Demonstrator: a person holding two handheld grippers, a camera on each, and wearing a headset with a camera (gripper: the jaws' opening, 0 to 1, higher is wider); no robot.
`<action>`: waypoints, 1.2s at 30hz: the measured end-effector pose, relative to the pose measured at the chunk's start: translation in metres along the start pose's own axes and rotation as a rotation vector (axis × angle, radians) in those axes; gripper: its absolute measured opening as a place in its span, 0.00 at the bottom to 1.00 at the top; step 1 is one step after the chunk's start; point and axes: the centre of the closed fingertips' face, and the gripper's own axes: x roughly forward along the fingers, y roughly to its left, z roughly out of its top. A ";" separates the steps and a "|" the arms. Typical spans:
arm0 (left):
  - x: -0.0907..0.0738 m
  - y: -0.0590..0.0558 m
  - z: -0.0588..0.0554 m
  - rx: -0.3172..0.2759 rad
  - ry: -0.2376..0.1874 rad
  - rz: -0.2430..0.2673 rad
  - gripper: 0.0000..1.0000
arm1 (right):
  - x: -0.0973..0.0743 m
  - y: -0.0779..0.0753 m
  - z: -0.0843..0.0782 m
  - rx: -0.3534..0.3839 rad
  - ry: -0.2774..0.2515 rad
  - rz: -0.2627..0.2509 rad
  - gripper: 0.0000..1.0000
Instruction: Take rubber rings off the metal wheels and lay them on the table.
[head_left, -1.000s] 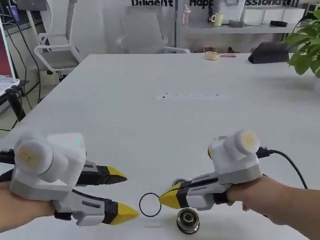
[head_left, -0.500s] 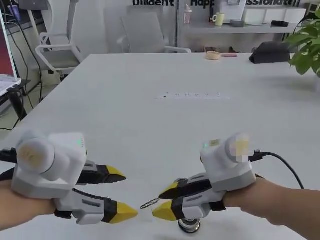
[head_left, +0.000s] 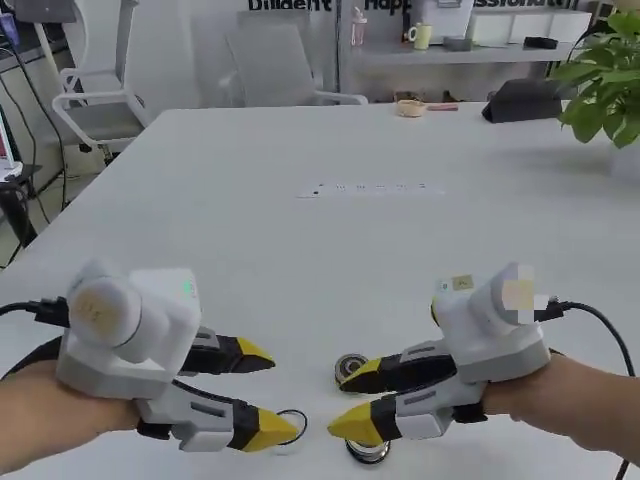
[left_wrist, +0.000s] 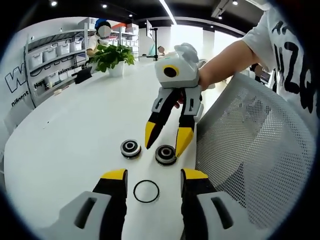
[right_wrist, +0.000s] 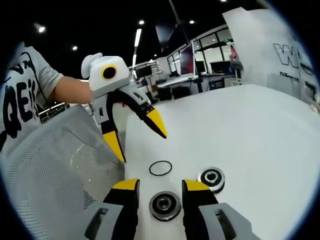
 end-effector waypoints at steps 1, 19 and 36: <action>0.004 -0.001 0.001 0.003 0.003 -0.007 0.39 | -0.002 -0.001 -0.003 0.003 0.002 -0.004 0.31; 0.050 -0.019 0.004 0.015 0.039 -0.110 0.31 | -0.014 -0.003 -0.038 -0.016 0.045 -0.031 0.26; 0.065 -0.020 0.001 0.102 0.061 -0.093 0.13 | -0.011 -0.006 -0.044 -0.096 0.062 -0.061 0.15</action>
